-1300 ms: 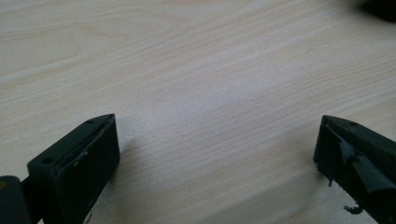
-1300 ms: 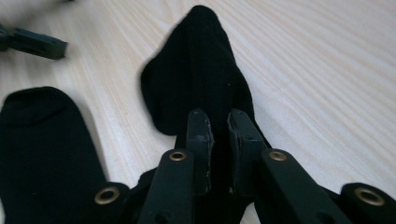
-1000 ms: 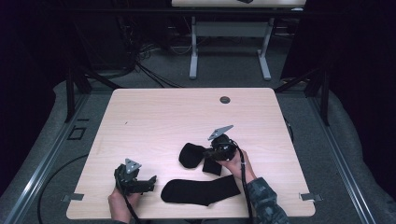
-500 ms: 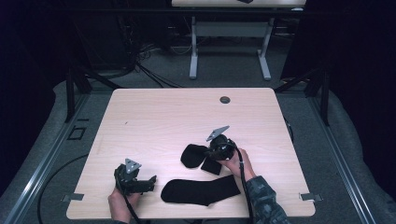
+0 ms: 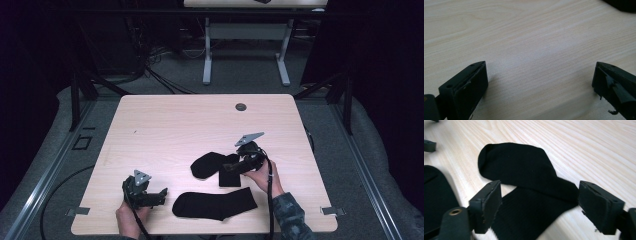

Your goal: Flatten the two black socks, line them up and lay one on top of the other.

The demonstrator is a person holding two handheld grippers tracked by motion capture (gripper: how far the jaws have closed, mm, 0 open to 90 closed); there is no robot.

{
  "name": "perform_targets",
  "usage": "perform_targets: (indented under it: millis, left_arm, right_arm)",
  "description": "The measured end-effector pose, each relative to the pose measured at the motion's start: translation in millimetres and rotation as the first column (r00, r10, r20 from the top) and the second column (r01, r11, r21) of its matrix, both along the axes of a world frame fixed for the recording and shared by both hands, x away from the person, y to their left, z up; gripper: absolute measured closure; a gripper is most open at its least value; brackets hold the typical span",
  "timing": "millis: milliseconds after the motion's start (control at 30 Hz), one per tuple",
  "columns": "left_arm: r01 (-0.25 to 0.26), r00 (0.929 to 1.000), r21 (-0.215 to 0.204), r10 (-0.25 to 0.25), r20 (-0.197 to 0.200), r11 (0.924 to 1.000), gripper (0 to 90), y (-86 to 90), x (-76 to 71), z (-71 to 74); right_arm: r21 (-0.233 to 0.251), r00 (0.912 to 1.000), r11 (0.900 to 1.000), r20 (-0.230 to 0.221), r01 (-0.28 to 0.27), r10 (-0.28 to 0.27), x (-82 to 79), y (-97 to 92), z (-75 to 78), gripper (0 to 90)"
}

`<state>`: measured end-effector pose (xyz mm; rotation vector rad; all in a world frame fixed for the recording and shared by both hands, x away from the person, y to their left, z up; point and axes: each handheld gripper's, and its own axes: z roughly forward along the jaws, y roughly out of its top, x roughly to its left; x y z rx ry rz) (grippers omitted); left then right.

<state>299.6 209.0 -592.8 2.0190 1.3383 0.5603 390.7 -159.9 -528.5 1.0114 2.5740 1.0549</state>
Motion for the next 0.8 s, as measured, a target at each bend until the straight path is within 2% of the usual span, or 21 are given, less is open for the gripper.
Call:
perform_targets:
  millis: [133,300,333,400,467,500,567,667,733,767,800]
  left_arm:
    - [0.002,1.0,0.001,-0.002,0.001,1.0,0.1,0.2,0.3,0.1]
    - [0.017,0.9999,-0.003,-0.017,0.0,0.9998,0.0,0.4,1.4,-0.1]
    - [0.044,0.999,-0.003,-0.044,-0.007,0.999,0.0,0.9,2.7,0.7]
    - [0.057,0.9983,-0.006,-0.057,-0.01,0.9984,0.4,1.2,4.1,1.4]
    - [0.082,0.9964,-0.028,-0.083,-0.02,0.9962,2.6,1.3,6.8,5.0]
    - [0.096,0.9952,-0.029,-0.096,-0.018,0.995,4.3,0.5,8.4,8.5]
    - [0.122,0.9926,-0.012,-0.121,0.009,0.9925,4.3,-4.3,10.3,18.5]
    - [0.191,0.9815,-0.02,-0.191,0.016,0.9813,5.3,-15.4,16.5,34.9]
    - [0.239,0.9708,-0.02,-0.239,0.022,0.9707,7.6,-25.4,21.3,43.4]
    - [0.255,0.9667,-0.014,-0.255,0.024,0.9668,13.0,-31.5,23.3,46.9]
    - [0.292,0.9562,0.002,-0.292,0.026,0.9565,14.6,-44.1,27.7,51.6]
  right_arm:
    - [0.009,0.9998,0.9998,0.001,0.018,-0.018,-9.7,-13.6,3.3,14.8]
    - [0.004,0.9992,0.9992,-0.01,0.039,-0.039,-18.6,-22.3,-1.6,14.4]
    - [0.003,0.9991,0.9993,-0.017,0.038,-0.038,-22.4,-24.4,-3.2,14.6]
    - [0.0,0.9988,0.9989,-0.015,0.047,-0.047,-24.4,-24.5,-4.1,14.7]
    - [-0.005,0.9989,0.9992,-0.024,0.039,-0.039,-27.5,-25.9,-4.4,14.9]
    - [-0.004,0.9986,0.9989,-0.024,0.046,-0.047,-29.0,-25.9,-4.7,14.9]
    - [-0.003,0.9986,0.9988,-0.024,0.048,-0.048,-31.3,-26.5,-4.5,15.1]
    - [0.003,0.9986,0.9988,-0.023,0.048,-0.048,-33.8,-25.3,-4.2,15.5]
    - [0.002,0.9988,0.9992,-0.028,0.041,-0.04,-35.5,-22.5,-4.0,16.6]
    - [-0.001,0.9991,0.9996,-0.033,0.027,-0.027,-37.0,-18.2,-4.2,18.5]
    - [0.005,0.9992,0.9997,-0.033,0.023,-0.022,-37.7,-15.2,-5.2,20.5]
